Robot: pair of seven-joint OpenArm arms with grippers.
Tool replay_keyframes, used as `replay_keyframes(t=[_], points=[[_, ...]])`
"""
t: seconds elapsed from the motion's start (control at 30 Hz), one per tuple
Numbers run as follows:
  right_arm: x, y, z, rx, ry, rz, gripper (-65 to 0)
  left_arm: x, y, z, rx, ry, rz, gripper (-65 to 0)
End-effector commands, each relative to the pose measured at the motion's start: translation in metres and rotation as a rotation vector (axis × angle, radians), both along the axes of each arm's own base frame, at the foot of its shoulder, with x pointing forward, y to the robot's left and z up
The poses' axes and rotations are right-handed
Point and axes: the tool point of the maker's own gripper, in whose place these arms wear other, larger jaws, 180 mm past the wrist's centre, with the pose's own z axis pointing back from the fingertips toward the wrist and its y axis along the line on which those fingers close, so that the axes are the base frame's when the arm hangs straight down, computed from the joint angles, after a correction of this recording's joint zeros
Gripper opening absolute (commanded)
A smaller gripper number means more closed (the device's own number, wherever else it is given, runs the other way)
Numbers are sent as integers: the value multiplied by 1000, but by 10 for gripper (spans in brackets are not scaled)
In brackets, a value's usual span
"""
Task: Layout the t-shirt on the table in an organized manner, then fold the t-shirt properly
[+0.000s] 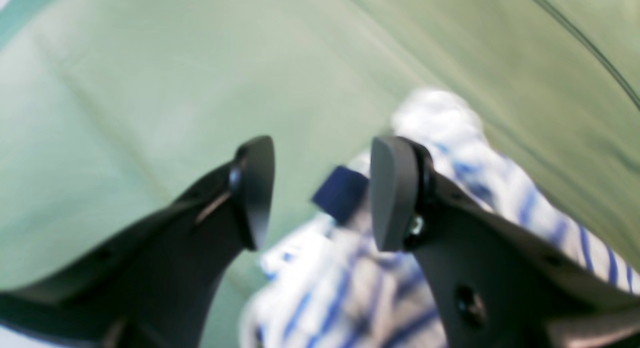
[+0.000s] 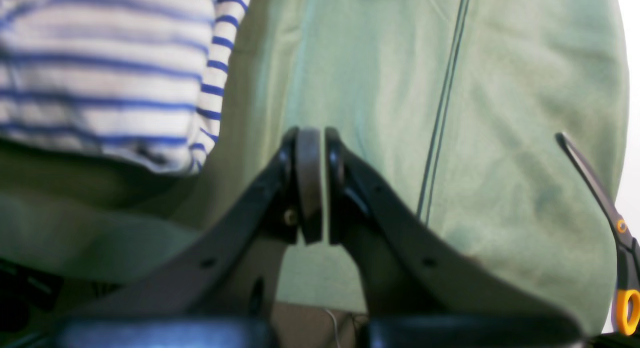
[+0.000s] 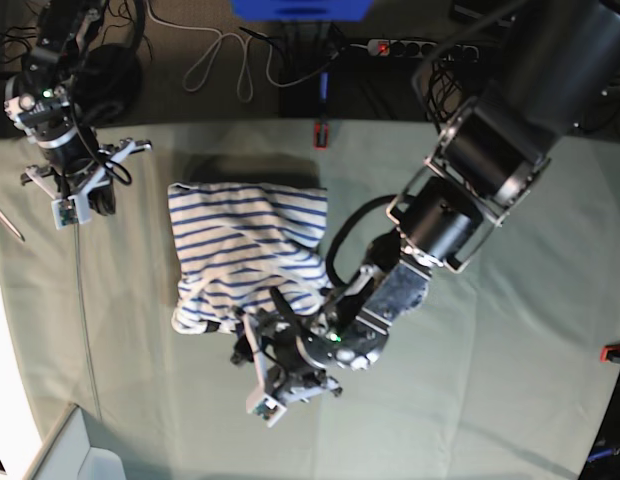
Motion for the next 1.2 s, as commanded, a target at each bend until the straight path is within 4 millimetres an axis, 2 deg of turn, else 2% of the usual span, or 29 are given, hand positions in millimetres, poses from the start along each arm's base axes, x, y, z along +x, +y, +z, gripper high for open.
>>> replay_keyframes(t=[0.0,0.07,0.13,0.2,0.27,0.33,0.43,0.6,0.67,0.77,0.87,0.93,1.07,1.17], points=[[8,-2,13,-1,-54,-5,-650,12,-14,34,-58,-68,-18,-348],[8,-2,13,-1,-54,-5,-650,12,-15,48,-69,-103,-32,-348],[9,-2,13,0,-57,-3,-650,11,-8,55,-74,-132,-36,-350],[13,8,14,9,-63,22,-650,4,-6,67,-101,-167,-45,-353],[17,16,21,6,-83,49,-650,-1,15,76,-115,-205,-31,-354],[24,34,32,8,-110,97,-650,-11,48,73,-115,-198,19,-369],[33,65,41,28,-141,180,-650,-25,106,61,-124,-144,161,-452],[41,126,45,89,-161,335,-650,-64,234,39,-150,-56,515,-635],[41,152,45,118,-162,402,-650,-83,278,36,-134,-39,630,-650],[39,188,47,150,-166,496,-650,-105,316,30,-111,-16,730,-649],[39,211,34,180,-132,552,-650,-122,341,26,-93,-6,797,-649],[38,218,13,199,-75,567,-650,-134,352,22,-81,3,826,-649],[34,221,-15,217,3,568,-650,-147,356,15,-65,26,836,-649],[29,234,-28,273,17,573,-650,-149,354,12,-67,35,836,-649]])
